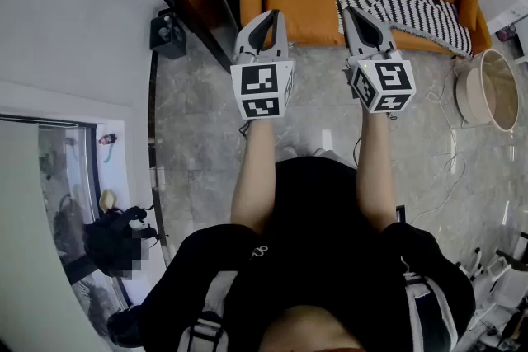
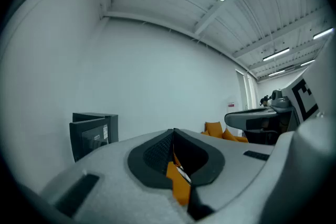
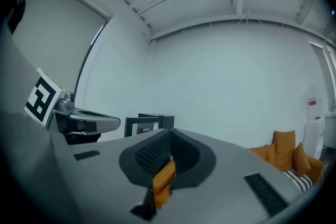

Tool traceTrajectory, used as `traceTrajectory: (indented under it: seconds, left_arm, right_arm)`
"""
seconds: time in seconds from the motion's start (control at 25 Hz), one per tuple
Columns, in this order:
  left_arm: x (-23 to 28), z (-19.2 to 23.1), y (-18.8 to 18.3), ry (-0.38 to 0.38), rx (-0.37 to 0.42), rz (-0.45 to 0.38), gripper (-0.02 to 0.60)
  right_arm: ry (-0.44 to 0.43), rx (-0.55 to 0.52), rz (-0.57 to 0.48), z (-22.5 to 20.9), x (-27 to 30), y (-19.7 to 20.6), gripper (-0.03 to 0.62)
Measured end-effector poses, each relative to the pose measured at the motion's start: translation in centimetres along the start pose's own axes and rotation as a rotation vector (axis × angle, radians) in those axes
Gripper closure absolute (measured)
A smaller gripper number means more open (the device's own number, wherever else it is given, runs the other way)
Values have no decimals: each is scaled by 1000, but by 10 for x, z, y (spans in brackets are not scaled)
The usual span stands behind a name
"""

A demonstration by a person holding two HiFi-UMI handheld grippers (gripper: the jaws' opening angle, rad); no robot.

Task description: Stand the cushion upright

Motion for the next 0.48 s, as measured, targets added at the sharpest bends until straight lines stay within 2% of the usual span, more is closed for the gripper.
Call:
traceTrajectory:
  seconds: [0.2, 0.48]
  left_arm:
    - [1, 6, 2, 1, -1, 2, 571]
    - [-4, 26, 11, -22, -26, 18, 572]
  right_arm:
    - [4, 7, 0, 2, 6, 2, 582]
    - [89, 52, -34, -6, 5, 2, 582]
Point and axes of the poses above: the fingertips, and each gripper's own axes: x forward along the fingers, z to its left, y out of its underside, the point moved 6 cm from there along -x, backward along the fingers, and after that the axes turned 2 degrees about x, right-handed, at the moved point
